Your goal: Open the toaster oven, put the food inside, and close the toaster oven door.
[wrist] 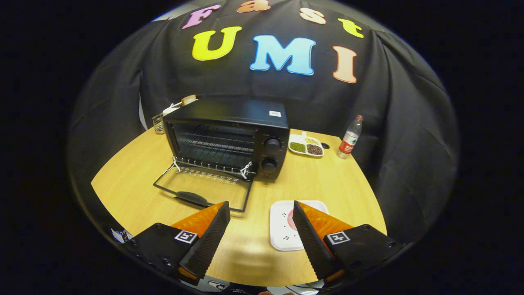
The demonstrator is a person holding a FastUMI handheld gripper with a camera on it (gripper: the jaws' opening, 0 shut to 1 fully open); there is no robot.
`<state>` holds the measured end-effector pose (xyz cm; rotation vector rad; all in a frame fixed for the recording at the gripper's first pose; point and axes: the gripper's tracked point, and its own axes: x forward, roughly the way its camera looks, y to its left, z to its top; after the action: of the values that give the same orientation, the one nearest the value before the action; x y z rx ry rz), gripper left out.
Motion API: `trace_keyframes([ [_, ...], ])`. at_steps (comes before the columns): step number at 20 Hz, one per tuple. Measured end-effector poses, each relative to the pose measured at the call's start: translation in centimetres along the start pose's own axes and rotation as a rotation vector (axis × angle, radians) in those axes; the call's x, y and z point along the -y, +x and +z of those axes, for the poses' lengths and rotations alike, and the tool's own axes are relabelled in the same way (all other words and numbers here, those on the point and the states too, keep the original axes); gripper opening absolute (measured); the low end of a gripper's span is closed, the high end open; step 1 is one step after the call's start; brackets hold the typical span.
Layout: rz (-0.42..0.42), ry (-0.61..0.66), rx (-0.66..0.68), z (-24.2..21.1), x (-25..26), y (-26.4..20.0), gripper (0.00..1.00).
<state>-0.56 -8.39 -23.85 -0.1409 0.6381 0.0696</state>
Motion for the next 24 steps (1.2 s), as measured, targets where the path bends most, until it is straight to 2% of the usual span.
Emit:
trace_keyframes([
  [6,-0.046,0.077,-0.055,-0.3,8.5,2.8,0.98],
  [12,0.002,0.108,-0.193,-2.6,14.2,7.0,0.98],
  [20,0.15,0.144,-0.4,-7.2,14.6,9.6,0.98],
  [24,0.181,0.123,-0.496,-10.1,14.3,9.4,0.97],
])
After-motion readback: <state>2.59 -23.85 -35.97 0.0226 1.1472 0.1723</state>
